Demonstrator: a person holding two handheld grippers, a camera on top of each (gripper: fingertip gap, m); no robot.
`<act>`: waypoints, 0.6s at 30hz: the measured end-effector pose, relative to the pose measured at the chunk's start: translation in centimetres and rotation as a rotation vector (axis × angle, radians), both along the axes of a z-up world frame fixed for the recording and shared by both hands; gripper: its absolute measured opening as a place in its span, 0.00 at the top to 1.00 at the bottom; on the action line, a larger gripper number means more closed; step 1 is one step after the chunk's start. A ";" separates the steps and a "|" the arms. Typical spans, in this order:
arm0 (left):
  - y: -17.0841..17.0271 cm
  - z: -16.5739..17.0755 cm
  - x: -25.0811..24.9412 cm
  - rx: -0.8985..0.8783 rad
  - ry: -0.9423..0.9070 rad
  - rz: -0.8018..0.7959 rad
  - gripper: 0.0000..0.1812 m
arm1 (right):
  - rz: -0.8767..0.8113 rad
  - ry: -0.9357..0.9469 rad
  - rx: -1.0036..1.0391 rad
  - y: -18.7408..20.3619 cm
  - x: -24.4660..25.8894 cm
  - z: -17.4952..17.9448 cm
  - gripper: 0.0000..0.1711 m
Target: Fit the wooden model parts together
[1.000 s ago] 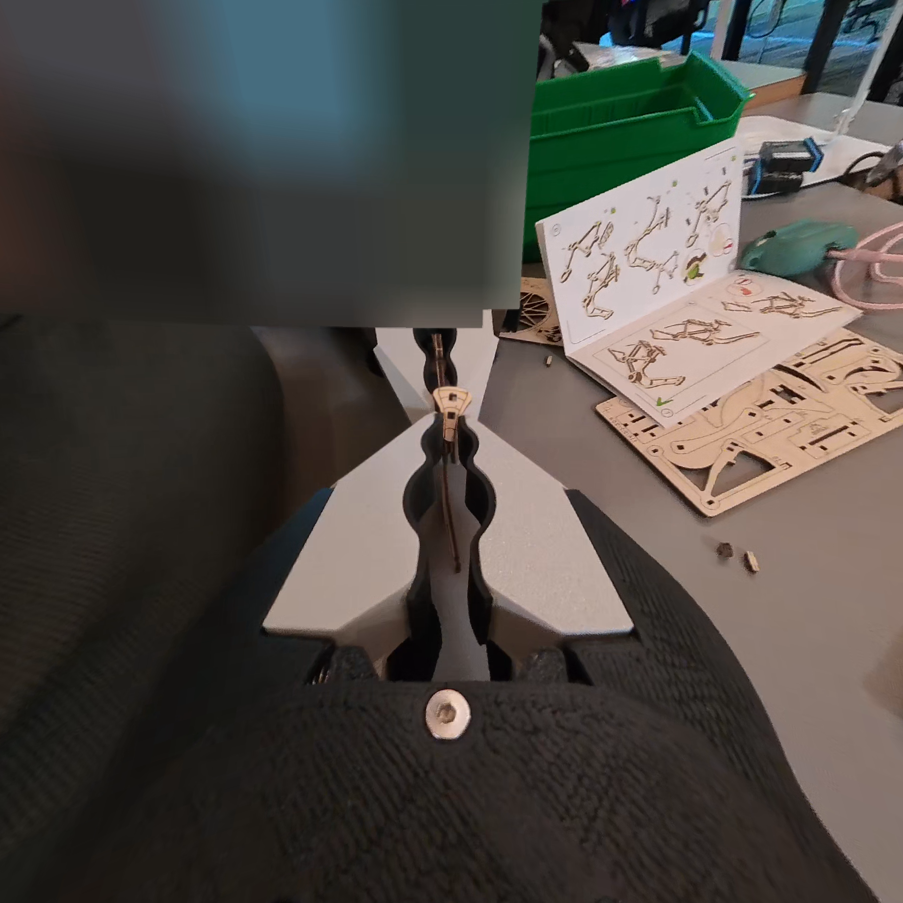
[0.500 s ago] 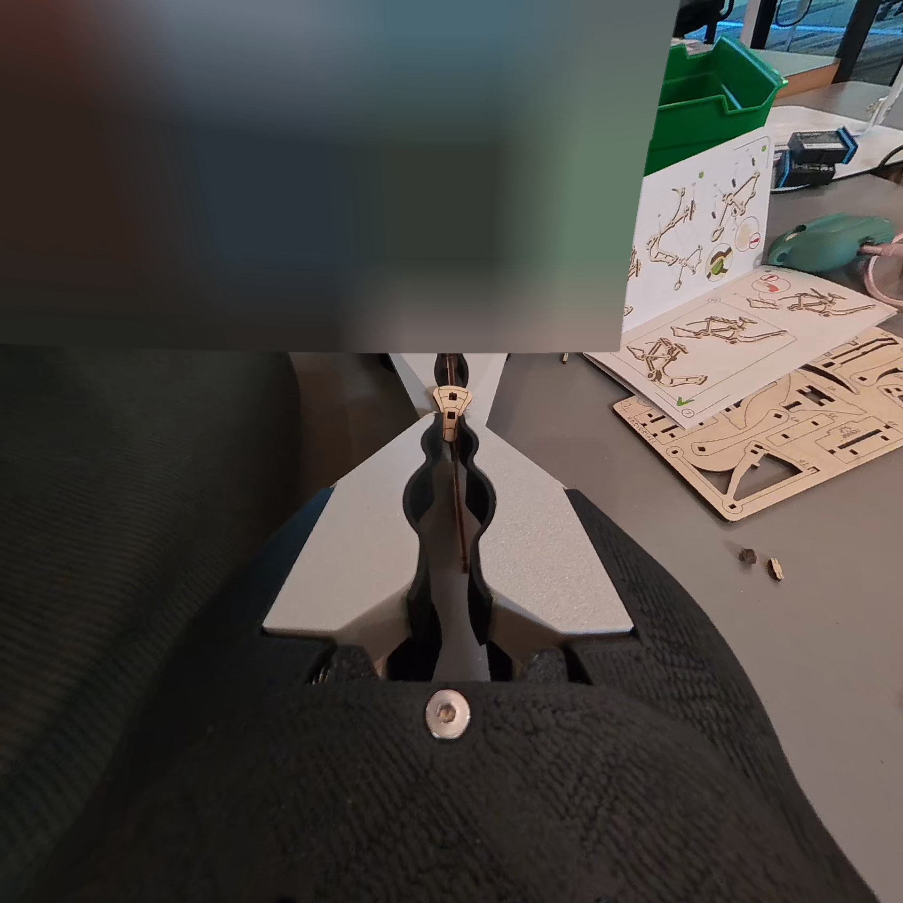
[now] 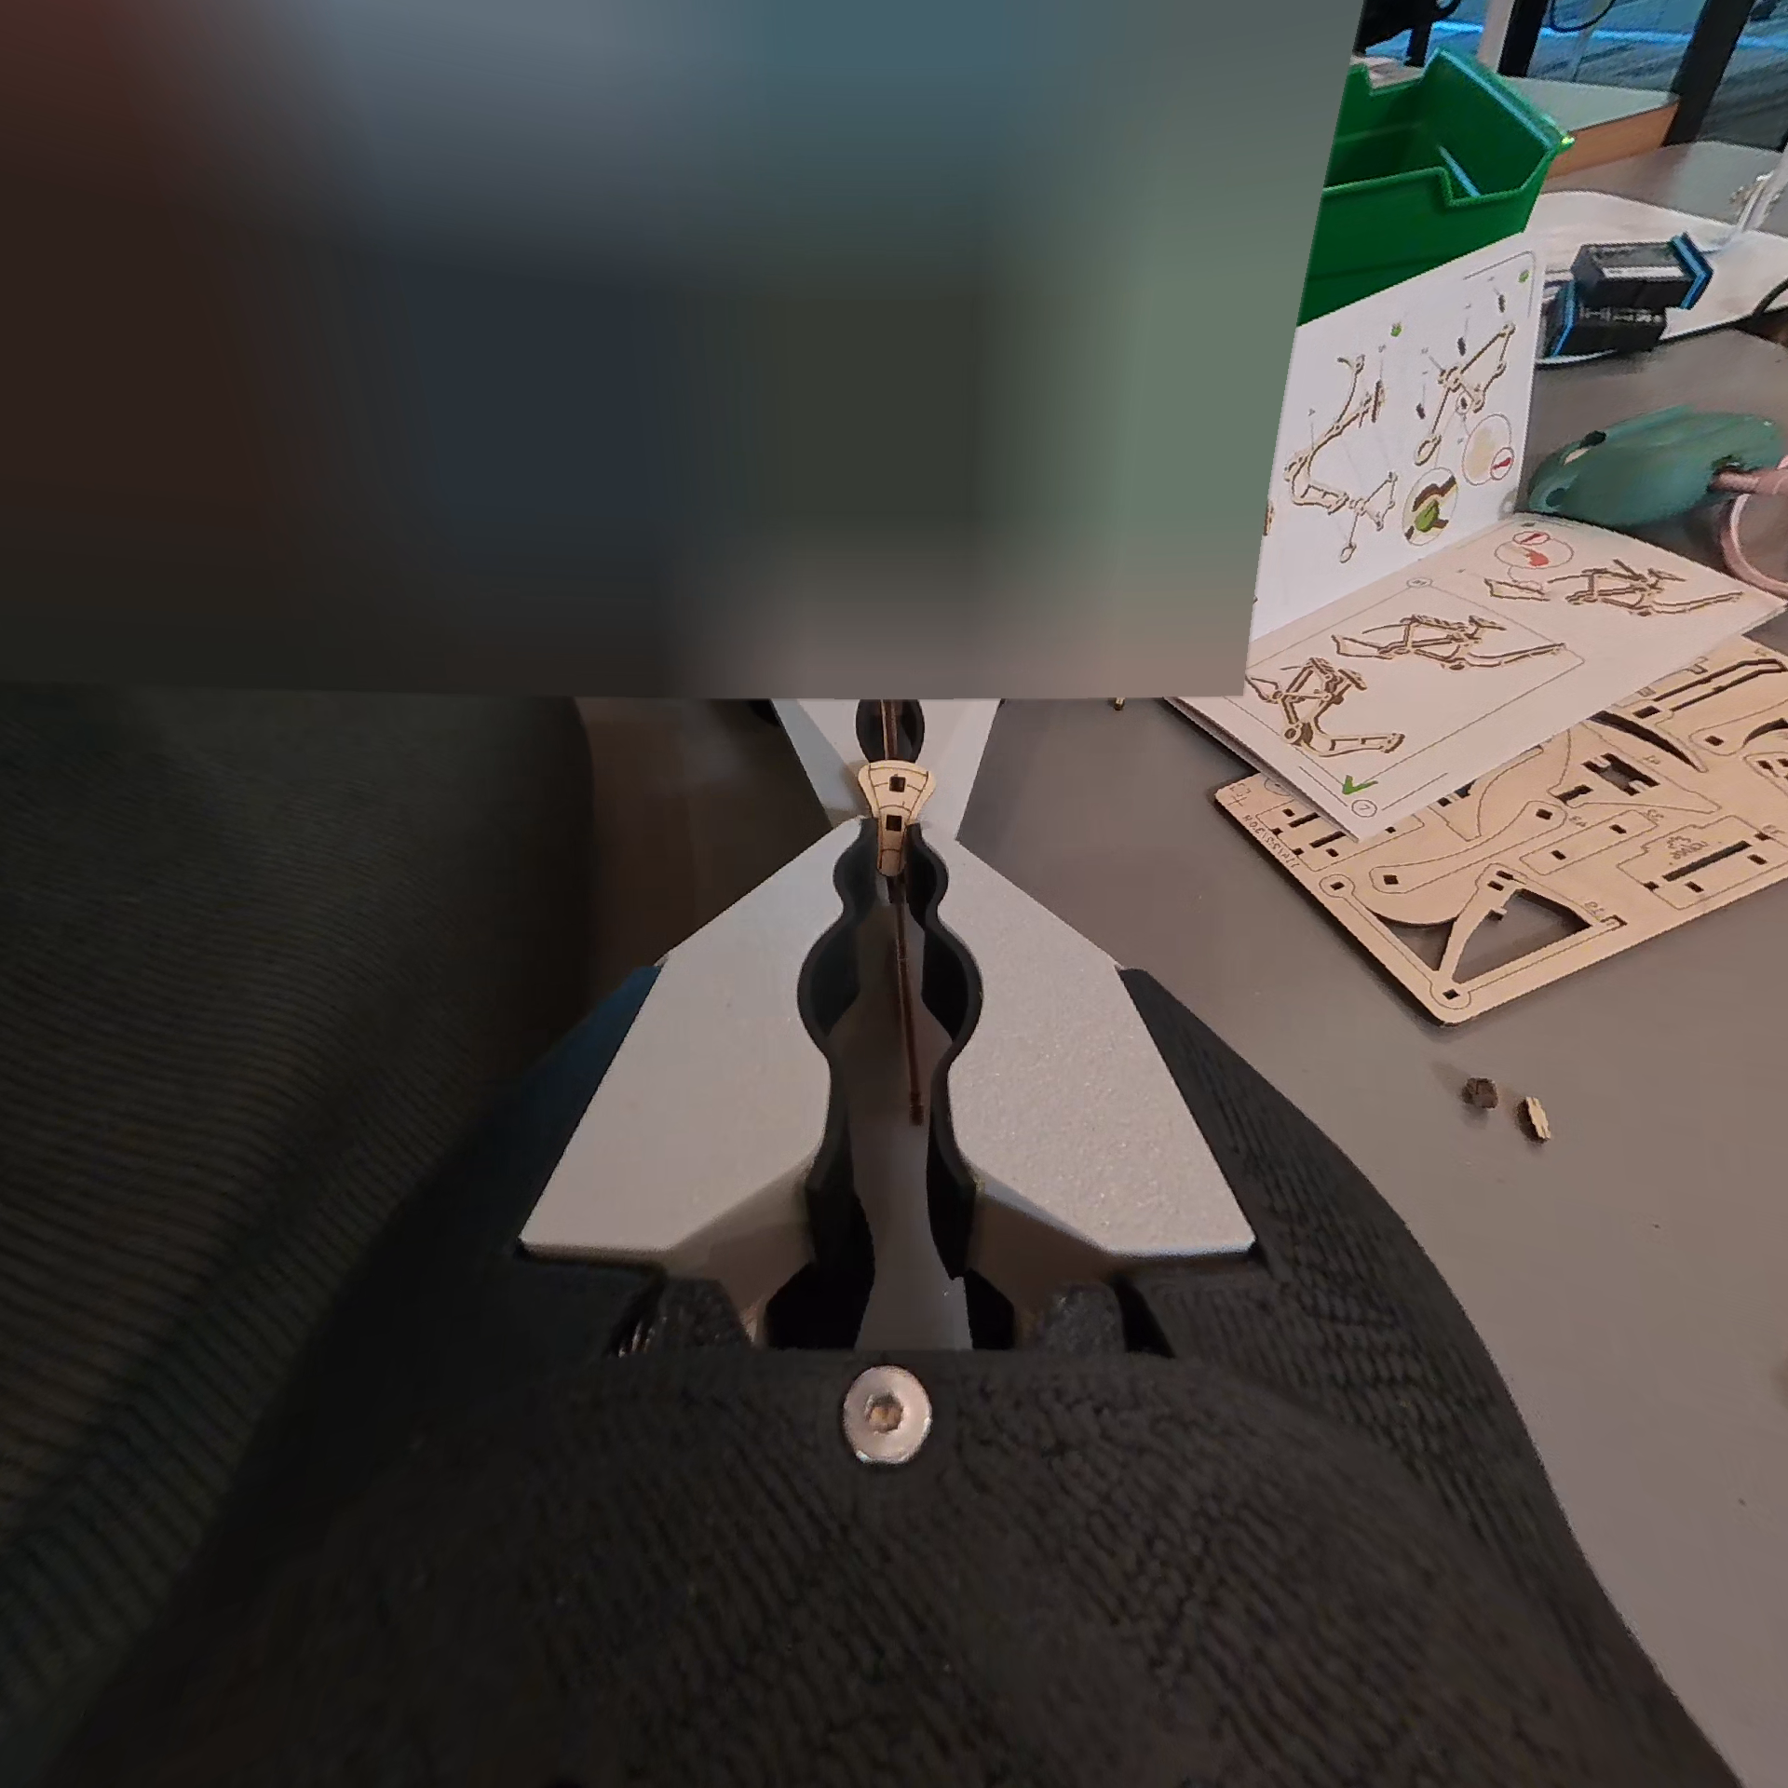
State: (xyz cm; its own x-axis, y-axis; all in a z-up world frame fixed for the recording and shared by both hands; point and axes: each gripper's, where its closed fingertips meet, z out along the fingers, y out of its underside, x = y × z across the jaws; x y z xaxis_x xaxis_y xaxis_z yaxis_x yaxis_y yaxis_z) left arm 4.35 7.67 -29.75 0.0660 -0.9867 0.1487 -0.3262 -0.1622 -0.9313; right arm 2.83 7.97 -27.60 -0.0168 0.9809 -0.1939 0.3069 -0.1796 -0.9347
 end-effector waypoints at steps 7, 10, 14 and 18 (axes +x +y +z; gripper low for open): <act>0.0 0.0 0.0 0.002 0.000 -0.001 1.00 | 0.002 0.010 0.005 -0.1 -0.1 0.1 0.98; 0.0 0.0 0.0 0.001 0.000 -0.001 1.00 | 0.003 0.010 0.010 -0.1 -0.1 0.2 0.98; 0.0 0.0 0.0 0.000 0.000 -0.001 1.00 | 0.002 0.011 0.013 -0.1 -0.1 0.2 0.98; 0.0 0.0 0.0 -0.002 0.000 0.001 1.00 | 0.004 0.017 0.010 -0.1 -0.1 0.3 0.98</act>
